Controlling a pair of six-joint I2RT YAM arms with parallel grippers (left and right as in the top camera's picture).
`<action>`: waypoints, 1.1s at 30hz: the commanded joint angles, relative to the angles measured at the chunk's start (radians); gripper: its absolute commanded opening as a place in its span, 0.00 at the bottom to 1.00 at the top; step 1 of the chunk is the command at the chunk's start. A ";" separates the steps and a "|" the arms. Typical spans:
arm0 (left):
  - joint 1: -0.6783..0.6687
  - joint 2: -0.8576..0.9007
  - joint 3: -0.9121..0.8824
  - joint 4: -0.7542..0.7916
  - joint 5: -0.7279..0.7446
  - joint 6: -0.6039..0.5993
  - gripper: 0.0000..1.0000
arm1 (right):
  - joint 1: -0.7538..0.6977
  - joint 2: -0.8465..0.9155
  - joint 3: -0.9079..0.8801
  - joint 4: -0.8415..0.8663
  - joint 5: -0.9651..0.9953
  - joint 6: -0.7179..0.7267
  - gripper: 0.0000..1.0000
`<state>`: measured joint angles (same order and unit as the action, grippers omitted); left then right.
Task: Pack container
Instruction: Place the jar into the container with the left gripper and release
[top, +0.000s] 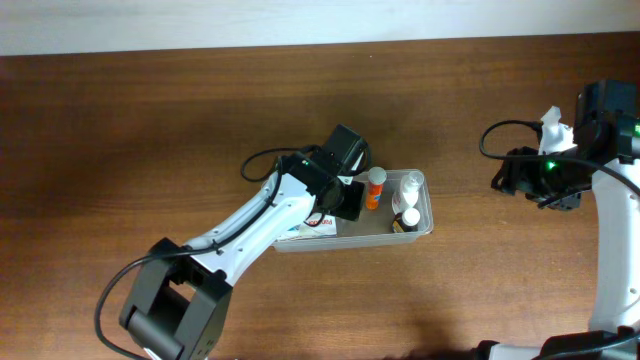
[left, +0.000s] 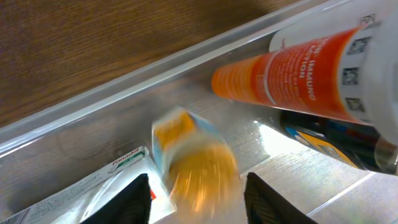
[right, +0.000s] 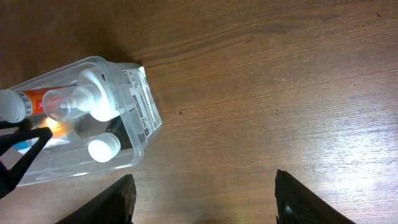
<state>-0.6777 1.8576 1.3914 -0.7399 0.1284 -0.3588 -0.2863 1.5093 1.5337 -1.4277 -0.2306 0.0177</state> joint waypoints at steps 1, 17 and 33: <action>0.004 -0.015 0.004 0.002 0.018 -0.011 0.55 | 0.006 -0.002 -0.005 -0.001 -0.010 -0.011 0.63; 0.358 -0.423 0.005 -0.095 -0.275 -0.007 0.99 | 0.198 -0.007 -0.005 0.201 -0.013 -0.047 0.70; 0.486 -0.743 -0.142 -0.190 -0.234 0.144 0.99 | 0.267 -0.415 -0.239 0.362 0.142 0.033 0.98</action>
<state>-0.1665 1.3148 1.3510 -0.9707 -0.1120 -0.2493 -0.0288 1.2930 1.4284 -1.1183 -0.1215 0.0032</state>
